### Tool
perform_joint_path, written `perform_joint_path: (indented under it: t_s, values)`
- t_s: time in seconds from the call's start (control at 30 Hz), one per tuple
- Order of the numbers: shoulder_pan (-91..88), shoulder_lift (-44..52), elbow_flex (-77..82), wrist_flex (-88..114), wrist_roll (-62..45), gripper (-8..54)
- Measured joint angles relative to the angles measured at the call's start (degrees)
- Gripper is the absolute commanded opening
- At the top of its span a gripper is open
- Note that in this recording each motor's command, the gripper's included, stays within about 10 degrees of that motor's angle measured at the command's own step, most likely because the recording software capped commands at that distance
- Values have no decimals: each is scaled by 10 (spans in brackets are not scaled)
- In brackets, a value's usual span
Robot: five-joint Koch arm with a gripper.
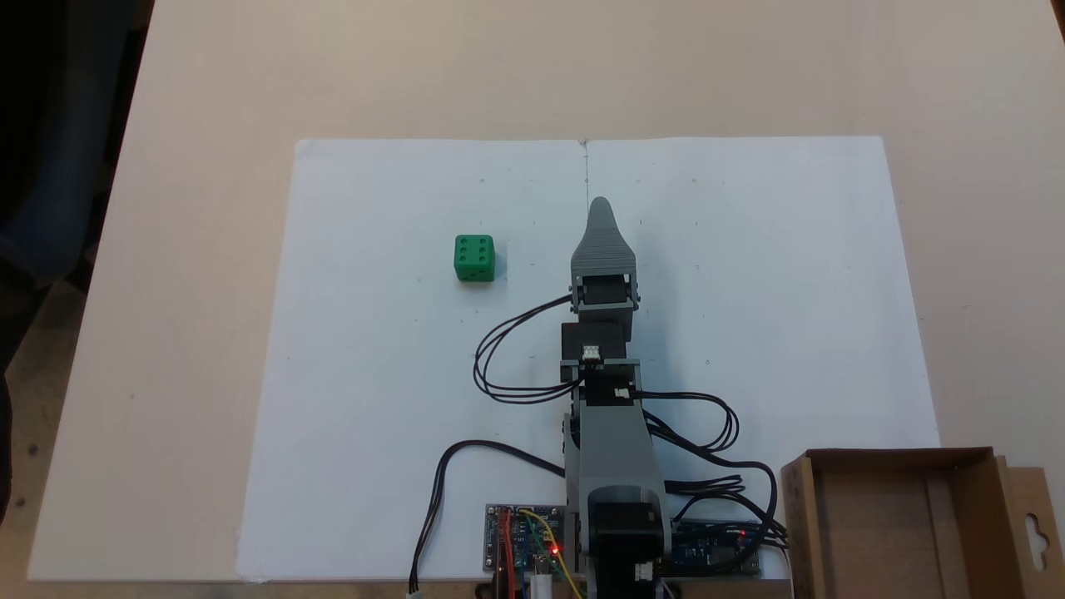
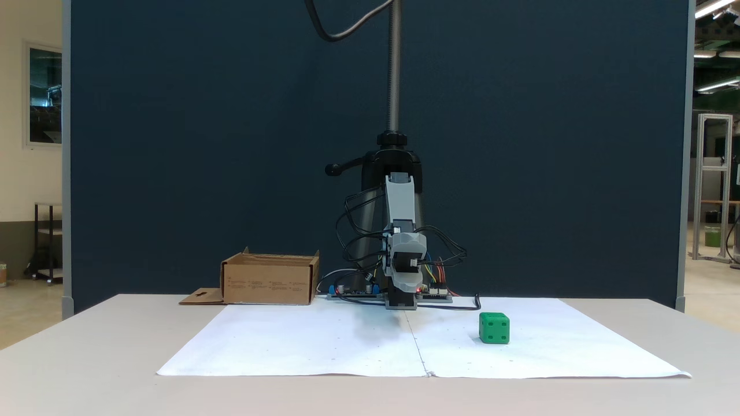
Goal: Grasp a green dice and put it in the bin.
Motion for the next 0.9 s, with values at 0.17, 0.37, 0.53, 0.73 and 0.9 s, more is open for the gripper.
perform_joint_path:
  t_s: [0.17,0.37,0.53,0.73,0.9]
  values:
    - [6,0,-1,-4,1,431]
    - [30,0,-28,74,0,432]
    - [40,0,-127,239,0,432]
    - [37,0,-231,466,0,431]
    - [25,0,-391,641,0,432]
